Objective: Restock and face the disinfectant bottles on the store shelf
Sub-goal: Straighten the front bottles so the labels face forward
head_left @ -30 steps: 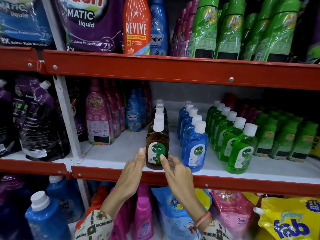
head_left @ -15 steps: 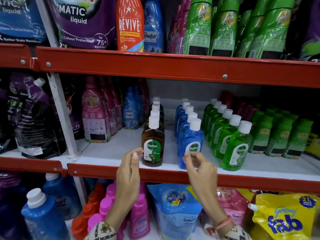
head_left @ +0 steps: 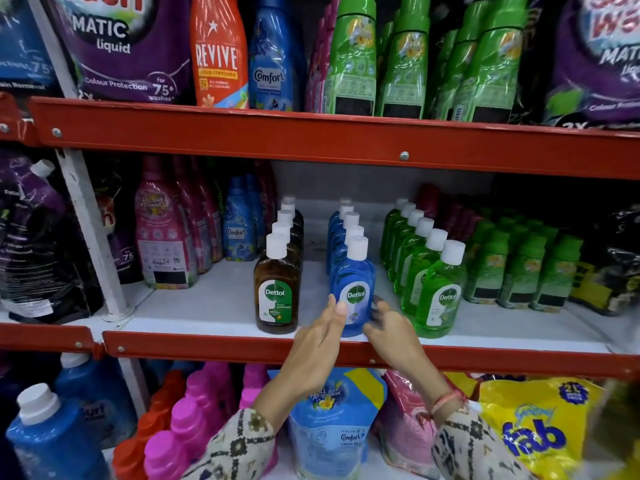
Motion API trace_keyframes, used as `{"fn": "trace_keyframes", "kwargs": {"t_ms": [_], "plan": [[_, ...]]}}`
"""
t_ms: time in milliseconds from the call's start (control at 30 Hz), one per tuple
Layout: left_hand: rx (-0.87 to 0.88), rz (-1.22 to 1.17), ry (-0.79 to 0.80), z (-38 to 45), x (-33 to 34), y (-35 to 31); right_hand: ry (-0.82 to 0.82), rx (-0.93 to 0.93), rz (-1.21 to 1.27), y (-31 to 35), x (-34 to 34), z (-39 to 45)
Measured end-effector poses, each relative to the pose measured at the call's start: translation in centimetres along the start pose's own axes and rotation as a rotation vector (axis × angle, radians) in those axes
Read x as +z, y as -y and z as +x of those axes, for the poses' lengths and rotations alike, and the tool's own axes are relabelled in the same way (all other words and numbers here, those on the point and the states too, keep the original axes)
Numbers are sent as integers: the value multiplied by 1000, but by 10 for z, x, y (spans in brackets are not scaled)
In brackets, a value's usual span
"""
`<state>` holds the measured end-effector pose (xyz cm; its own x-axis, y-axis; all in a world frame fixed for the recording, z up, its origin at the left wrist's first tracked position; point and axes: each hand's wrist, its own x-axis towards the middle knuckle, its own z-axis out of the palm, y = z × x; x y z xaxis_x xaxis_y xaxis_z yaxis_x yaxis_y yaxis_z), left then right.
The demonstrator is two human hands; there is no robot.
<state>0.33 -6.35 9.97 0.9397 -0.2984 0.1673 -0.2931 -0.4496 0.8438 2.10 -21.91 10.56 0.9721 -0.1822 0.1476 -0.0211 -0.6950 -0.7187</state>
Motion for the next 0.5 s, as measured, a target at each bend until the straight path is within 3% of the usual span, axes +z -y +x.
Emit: {"fn": "trace_keyframes", "kwargs": {"t_ms": [500], "plan": [[-31,-178,-6,17,-4,16,-71,-126,45,-8,6,-17]]}}
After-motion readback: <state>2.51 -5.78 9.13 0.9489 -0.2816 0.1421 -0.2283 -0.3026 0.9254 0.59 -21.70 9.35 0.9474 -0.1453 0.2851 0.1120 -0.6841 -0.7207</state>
